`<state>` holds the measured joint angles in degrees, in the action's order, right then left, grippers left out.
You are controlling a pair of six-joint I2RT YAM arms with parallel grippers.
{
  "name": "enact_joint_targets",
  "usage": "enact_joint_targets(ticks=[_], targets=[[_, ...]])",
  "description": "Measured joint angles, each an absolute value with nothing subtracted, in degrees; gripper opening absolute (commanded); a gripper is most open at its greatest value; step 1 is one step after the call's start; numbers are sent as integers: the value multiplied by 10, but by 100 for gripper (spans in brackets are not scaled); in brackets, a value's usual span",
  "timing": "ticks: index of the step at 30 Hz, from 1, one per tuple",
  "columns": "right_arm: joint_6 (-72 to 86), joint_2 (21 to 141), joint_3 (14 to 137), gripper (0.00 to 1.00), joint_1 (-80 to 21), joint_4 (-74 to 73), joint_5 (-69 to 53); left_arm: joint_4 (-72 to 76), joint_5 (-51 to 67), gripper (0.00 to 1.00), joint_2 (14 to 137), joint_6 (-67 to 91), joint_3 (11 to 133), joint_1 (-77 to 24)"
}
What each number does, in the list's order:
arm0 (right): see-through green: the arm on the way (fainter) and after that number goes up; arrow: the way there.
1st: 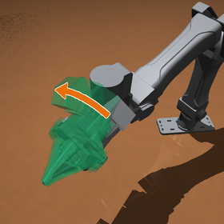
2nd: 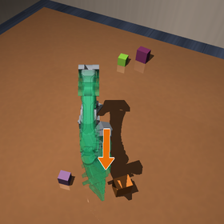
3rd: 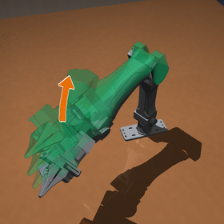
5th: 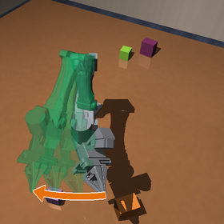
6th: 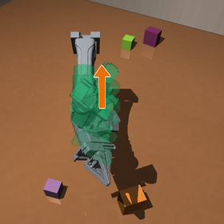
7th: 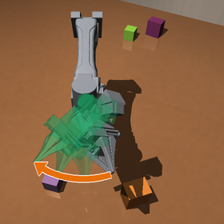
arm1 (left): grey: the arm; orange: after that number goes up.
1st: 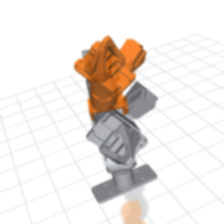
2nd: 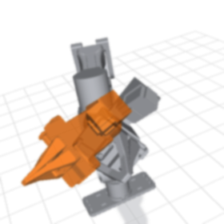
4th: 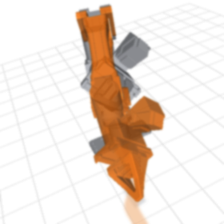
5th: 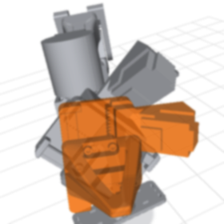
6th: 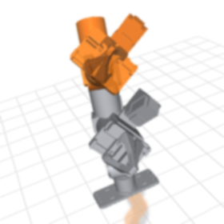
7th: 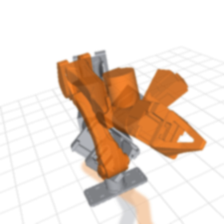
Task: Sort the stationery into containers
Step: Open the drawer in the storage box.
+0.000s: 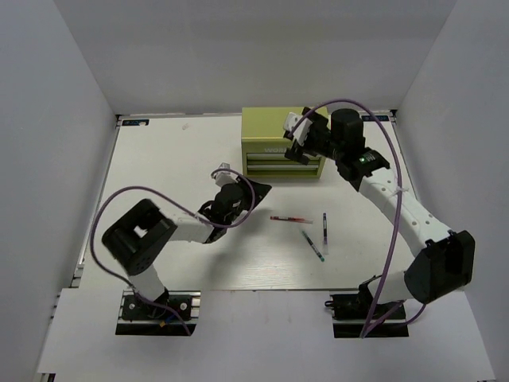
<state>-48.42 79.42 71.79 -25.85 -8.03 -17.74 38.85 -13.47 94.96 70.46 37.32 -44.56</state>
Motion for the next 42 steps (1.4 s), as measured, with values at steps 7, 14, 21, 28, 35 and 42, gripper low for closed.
enact_joint_targets(ticks=[7, 14, 21, 28, 35, 42], targets=[[-474, 876, 754, 79, -236, -83, -182, 500, -111, 68, 1086, 746, 441, -430], [-469, 949, 807, 73, -218, -129, -175, 530, -123, 70, 1143, 759, 506, -422], [-457, 966, 848, 72, -207, -149, -171, 526, -150, 64, 1177, 775, 540, -417], [-452, 978, 867, 72, -206, -171, -173, 510, -177, 61, 1207, 787, 561, -414], [-452, 989, 888, 70, -204, -197, -178, 506, -212, 57, 1221, 800, 577, -414], [-460, 991, 895, 69, -202, -214, -181, 528, -249, 52, 1251, 822, 595, -414]])
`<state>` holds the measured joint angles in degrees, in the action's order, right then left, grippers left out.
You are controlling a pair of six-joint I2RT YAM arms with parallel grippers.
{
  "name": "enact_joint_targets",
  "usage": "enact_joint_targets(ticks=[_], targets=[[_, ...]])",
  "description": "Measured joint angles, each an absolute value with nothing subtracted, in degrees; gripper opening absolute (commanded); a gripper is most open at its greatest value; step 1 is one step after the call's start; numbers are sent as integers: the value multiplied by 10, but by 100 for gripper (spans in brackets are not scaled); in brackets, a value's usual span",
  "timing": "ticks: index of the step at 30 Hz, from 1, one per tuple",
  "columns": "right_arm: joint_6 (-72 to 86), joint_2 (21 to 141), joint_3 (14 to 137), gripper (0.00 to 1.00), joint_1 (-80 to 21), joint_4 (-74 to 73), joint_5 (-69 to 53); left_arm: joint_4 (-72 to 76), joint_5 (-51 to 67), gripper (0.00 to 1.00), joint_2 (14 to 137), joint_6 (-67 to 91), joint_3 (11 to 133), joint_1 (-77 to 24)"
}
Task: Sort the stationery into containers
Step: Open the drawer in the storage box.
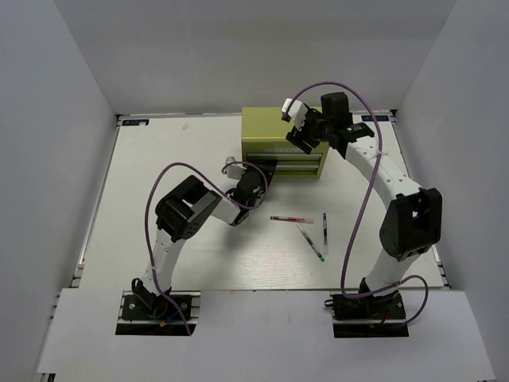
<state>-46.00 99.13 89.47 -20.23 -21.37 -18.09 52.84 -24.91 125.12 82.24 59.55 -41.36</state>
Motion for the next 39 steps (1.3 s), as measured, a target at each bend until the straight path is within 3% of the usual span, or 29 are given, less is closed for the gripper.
enact_joint_targets(ticks=[14, 21, 23, 39], targets=[[-487, 996, 900, 69, -199, -244, -166, 561, -271, 32, 1267, 875, 601, -421], [-495, 1003, 917, 68, -199, -266, -166, 594, -280, 11, 1281, 889, 599, -424], [-496, 1007, 925, 68, -199, -272, -165, 600, -279, 1, 1282, 890, 596, -424], [-495, 1045, 997, 66, -200, -346, -158, 690, -240, 0, 1255, 895, 496, -438]])
